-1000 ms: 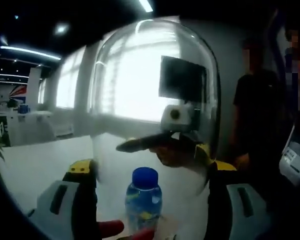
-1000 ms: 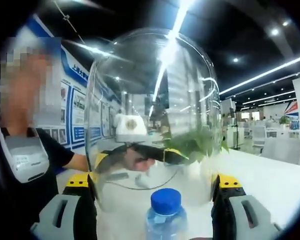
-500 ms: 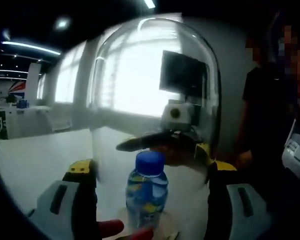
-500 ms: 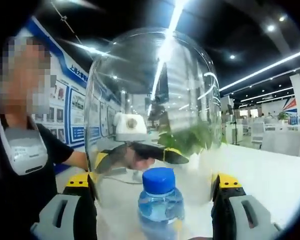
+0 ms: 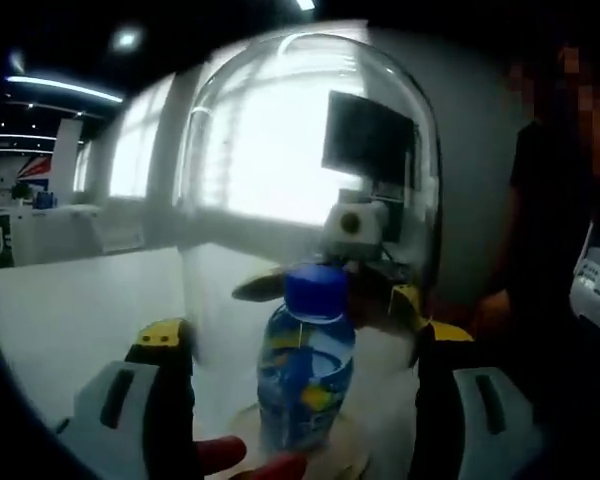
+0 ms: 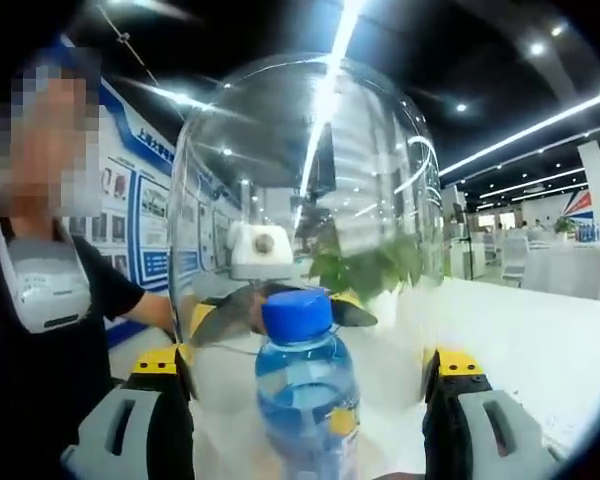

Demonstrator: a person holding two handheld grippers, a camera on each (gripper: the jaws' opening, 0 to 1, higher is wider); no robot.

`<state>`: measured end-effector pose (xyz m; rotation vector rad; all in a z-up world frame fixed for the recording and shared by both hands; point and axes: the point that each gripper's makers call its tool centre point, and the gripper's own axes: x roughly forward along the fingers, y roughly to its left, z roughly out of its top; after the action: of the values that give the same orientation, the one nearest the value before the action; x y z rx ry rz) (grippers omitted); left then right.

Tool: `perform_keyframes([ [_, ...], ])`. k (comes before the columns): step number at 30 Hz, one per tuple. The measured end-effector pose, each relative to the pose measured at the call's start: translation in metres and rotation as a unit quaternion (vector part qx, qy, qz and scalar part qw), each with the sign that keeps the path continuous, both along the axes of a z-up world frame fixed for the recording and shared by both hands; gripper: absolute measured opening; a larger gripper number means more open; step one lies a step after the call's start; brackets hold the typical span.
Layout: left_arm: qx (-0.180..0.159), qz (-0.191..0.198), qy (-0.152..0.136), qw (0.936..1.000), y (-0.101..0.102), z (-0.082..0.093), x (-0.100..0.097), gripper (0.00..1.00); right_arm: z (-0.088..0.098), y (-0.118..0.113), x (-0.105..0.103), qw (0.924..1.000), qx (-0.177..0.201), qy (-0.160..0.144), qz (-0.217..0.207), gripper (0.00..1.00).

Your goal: Open the cover put in the Mizone put the cover back on

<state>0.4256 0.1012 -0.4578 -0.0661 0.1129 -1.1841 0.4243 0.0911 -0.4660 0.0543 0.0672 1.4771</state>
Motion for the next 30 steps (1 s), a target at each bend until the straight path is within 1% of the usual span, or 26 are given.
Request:
perform_keyframes([
  [9, 0.003, -0.001, -0.006, 1.0, 0.002, -0.015, 0.0, 0.77, -0.014, 0.002, 0.002, 1.0, -0.006, -0.008, 0.0, 0.9],
  [15, 0.012, -0.003, -0.006, 0.9999, 0.003, -0.027, 0.001, 0.77, -0.025, 0.004, 0.004, 0.9997, -0.02, -0.013, -0.001, 0.9],
  [19, 0.018, -0.003, -0.012, 0.9998, 0.003, -0.035, 0.002, 0.77, -0.033, 0.004, 0.004, 0.9995, -0.026, -0.02, 0.0, 0.9],
  [30, 0.031, -0.002, -0.011, 0.9995, 0.003, -0.053, 0.005, 0.77, -0.053, 0.005, 0.008, 0.9993, -0.034, -0.017, 0.001, 0.9],
])
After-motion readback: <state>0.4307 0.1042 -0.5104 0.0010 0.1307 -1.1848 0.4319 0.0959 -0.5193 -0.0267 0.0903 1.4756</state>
